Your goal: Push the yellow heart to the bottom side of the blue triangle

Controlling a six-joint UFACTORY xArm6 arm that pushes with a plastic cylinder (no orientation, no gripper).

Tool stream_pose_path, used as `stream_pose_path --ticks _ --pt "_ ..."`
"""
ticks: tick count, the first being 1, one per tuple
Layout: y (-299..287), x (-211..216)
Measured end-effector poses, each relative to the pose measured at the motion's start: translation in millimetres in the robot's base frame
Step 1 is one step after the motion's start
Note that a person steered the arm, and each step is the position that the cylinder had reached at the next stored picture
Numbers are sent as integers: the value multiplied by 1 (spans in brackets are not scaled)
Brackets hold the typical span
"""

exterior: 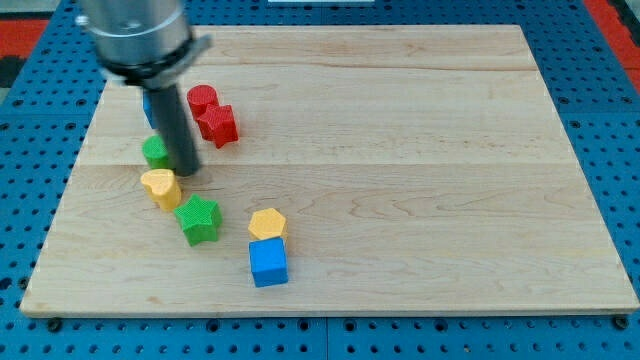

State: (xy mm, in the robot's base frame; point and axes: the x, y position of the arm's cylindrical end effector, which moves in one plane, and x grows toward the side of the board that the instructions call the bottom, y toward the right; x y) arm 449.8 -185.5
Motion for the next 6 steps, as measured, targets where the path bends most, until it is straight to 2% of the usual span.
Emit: stream_pose_path --ticks 1,2,3,4,5,6 --pt "-30 -26" --pt "-46 -36" --pt "-91 -33" --pt "-59 -31" --pt "-66 -31" --pt "-33 -29"
